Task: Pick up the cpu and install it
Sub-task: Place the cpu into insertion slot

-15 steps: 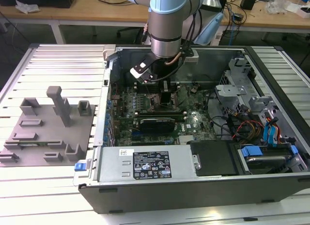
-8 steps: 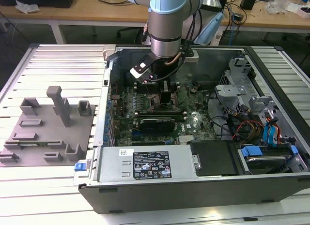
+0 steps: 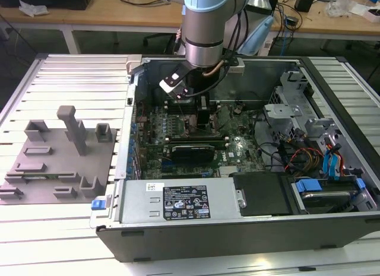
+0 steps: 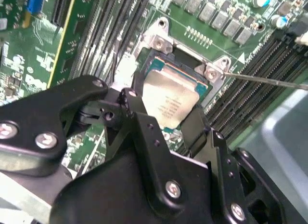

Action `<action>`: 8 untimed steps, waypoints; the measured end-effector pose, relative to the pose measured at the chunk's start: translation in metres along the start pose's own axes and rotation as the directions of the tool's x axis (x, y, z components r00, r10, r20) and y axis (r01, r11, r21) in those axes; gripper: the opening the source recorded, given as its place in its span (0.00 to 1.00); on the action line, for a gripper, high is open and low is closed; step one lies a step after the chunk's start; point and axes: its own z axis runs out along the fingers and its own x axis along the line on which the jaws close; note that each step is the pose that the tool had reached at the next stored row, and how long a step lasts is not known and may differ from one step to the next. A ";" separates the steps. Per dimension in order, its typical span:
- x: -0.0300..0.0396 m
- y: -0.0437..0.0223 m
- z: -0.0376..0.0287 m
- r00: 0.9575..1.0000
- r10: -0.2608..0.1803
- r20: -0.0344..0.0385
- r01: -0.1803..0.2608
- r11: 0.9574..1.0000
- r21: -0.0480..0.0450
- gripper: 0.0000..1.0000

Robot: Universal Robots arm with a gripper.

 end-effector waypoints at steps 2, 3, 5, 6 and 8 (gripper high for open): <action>0.0000 0.0000 0.0000 1.000 0.000 0.000 0.000 1.000 0.000 0.55; -0.0001 0.0000 -0.0001 1.000 0.000 0.000 0.000 1.000 0.000 0.55; -0.0001 0.0000 -0.0001 1.000 0.000 0.000 0.000 1.000 0.000 0.55; -0.0001 0.0000 -0.0001 1.000 0.000 0.000 0.000 1.000 0.000 0.55; 0.0000 0.0000 -0.0001 1.000 0.000 0.000 0.000 1.000 0.000 0.55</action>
